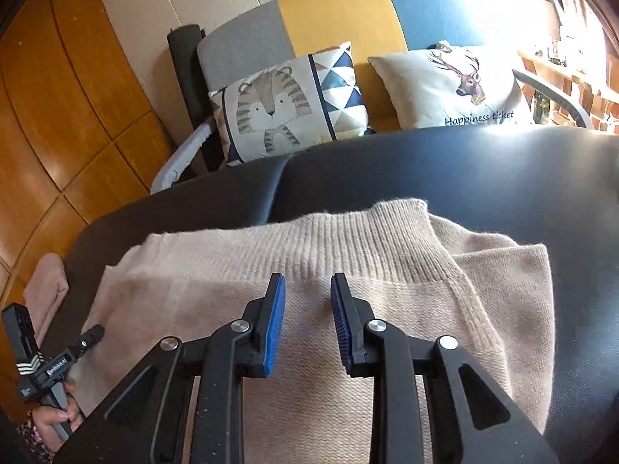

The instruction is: Fold clothes

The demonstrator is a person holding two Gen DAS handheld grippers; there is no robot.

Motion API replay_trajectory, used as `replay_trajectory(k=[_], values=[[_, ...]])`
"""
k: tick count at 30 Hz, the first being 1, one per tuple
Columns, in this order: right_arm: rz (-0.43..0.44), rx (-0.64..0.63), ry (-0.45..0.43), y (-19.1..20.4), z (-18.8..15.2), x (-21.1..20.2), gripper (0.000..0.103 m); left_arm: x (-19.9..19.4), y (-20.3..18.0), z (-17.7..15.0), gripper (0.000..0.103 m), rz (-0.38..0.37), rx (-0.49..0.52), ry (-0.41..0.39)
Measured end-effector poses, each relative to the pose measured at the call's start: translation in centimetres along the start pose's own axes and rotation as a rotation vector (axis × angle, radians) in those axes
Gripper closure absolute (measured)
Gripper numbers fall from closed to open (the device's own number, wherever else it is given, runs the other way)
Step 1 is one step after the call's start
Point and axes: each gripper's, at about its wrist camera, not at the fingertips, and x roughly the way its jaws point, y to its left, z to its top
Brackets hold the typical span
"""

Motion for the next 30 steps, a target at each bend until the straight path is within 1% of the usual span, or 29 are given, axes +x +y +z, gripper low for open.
replay_trajectory(k=[2, 3, 4, 7, 11, 13, 14, 15, 17, 18, 20, 23, 25, 27, 28, 30], values=[[-0.043, 0.018, 0.026, -1.4, -0.2, 0.7, 0.076, 0.0, 0.0, 0.0, 0.076, 0.001, 0.001, 0.001], [-0.041, 0.049, 0.024, -2.4, -0.2, 0.8, 0.073, 0.0, 0.0, 0.0, 0.076, 0.001, 0.001, 0.001], [-0.028, 0.091, 0.015, -3.5, -0.3, 0.9, 0.073, 0.0, 0.0, 0.0, 0.076, 0.001, 0.001, 0.001], [-0.038, 0.174, -0.01, -5.7, -0.4, 0.9, 0.076, -0.1, -0.1, 0.0, 0.076, 0.007, 0.008, 0.001], [0.048, 0.224, -0.032, -6.6, -0.4, -1.1, 0.073, -0.1, -0.3, 0.1, 0.076, 0.018, 0.018, 0.003], [0.065, 0.26, -0.072, -7.5, -0.8, -3.2, 0.072, -0.1, -0.3, 0.1, 0.076, 0.018, 0.018, 0.004], [0.067, 0.283, -0.09, -8.2, -1.1, -4.4, 0.066, -0.1, -0.4, 0.2, 0.076, 0.019, 0.018, 0.004], [0.07, 0.31, -0.099, -9.0, -1.5, -5.4, 0.054, -0.2, -0.4, 0.2, 0.076, 0.021, 0.02, 0.004], [0.092, 0.356, -0.08, -10.6, -2.7, -6.9, 0.045, -0.5, -0.9, 0.4, 0.076, 0.033, 0.025, 0.007], [0.104, 0.377, -0.067, -11.4, -3.4, -7.7, 0.045, -0.7, -1.3, 0.7, 0.076, 0.048, 0.032, 0.013], [0.126, 0.419, -0.047, -12.8, -4.8, -8.9, 0.045, -1.6, -2.6, 1.4, 0.076, 0.061, 0.04, 0.008], [0.146, 0.48, -0.036, -14.4, -7.4, -10.3, 0.045, -3.4, -5.3, 2.5, 0.076, 0.02, 0.057, -0.053], [0.241, 0.575, -0.038, -15.5, -9.2, -10.5, 0.045, -3.7, -7.7, 2.8, 0.076, -0.009, 0.09, -0.082], [0.35, 0.684, -0.039, -16.3, -10.6, -10.1, 0.045, -3.1, -11.0, 2.7, 0.076, -0.058, 0.154, -0.069], [0.382, 0.73, -0.036, -16.5, -11.2, -9.8, 0.045, -2.5, -12.9, 2.5, 0.076, -0.083, 0.196, -0.049], [0.396, 0.764, -0.04, -16.6, -11.9, -9.7, 0.048, -1.2, -17.0, 1.9, 0.075, -0.141, 0.285, -0.003]])
